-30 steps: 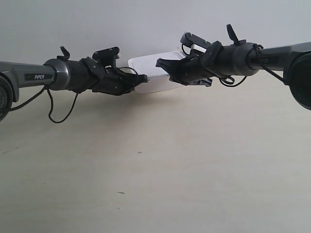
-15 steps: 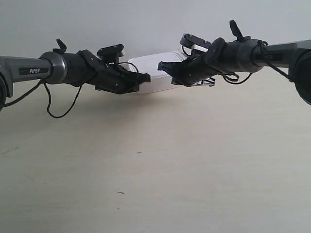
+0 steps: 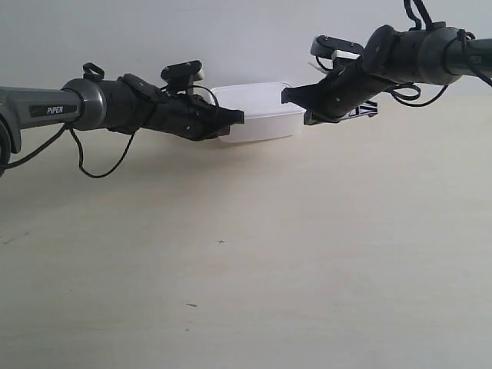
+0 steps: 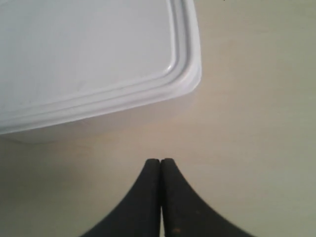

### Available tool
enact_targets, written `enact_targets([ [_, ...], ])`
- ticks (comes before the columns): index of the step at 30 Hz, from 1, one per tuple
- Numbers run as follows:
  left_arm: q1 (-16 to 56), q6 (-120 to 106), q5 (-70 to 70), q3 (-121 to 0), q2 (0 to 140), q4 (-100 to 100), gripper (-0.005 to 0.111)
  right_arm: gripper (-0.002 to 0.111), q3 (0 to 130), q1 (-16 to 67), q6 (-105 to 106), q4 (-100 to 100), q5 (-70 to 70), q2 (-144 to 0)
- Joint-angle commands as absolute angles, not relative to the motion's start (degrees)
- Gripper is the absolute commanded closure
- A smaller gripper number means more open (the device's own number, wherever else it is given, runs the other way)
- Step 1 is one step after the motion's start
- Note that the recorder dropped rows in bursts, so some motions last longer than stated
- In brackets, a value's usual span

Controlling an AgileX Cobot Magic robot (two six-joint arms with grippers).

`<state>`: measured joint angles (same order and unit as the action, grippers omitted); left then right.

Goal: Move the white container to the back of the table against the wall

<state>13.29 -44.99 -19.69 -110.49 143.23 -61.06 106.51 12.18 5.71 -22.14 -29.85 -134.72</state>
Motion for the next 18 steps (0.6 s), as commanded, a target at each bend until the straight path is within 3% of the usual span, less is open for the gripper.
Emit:
enact_targets([
  [1,11.41,-46.98,-21.38,-110.63,142.4,-60.42,0.107,0.108,106.91,12.28,8.47,-24.67,-29.63,-134.83],
  [10,-0.2,-46.98,-23.28,-105.45,136.87,-60.51,0.107,0.108,111.58,14.95,18.38,-34.83,-30.1,-140.97],
  [18,-1.64,-47.69,-22.55,-104.11,136.6,-60.52,0.107,0.108,119.29,15.28,22.16,-39.74,-29.88,-146.55],
])
